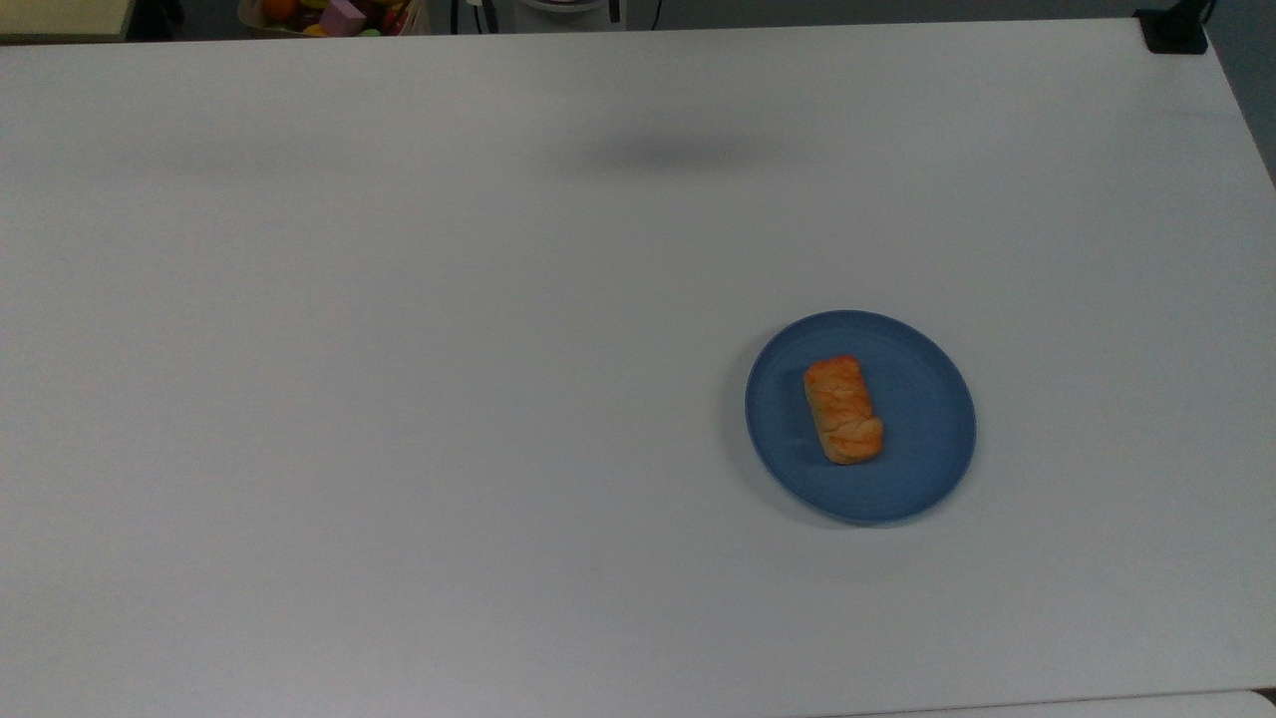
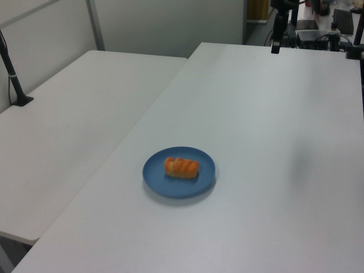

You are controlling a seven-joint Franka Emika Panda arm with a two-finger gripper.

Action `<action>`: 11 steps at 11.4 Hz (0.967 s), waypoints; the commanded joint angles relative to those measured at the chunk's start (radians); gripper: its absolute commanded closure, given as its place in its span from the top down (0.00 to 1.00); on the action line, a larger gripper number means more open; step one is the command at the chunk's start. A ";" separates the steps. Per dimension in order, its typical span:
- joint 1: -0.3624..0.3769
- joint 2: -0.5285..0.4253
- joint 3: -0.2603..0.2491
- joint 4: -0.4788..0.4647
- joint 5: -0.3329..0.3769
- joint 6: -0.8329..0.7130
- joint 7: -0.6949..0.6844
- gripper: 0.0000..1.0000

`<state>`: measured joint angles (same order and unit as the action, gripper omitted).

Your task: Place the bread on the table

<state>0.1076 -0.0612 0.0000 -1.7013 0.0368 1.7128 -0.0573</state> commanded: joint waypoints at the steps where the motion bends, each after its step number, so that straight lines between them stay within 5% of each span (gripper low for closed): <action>1: 0.004 0.004 -0.003 0.008 0.014 -0.013 -0.022 1.00; 11: 0.001 0.001 0.005 0.011 0.012 -0.060 -0.038 1.00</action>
<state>0.1081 -0.0595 0.0004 -1.7013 0.0368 1.7025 -0.0576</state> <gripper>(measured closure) 0.000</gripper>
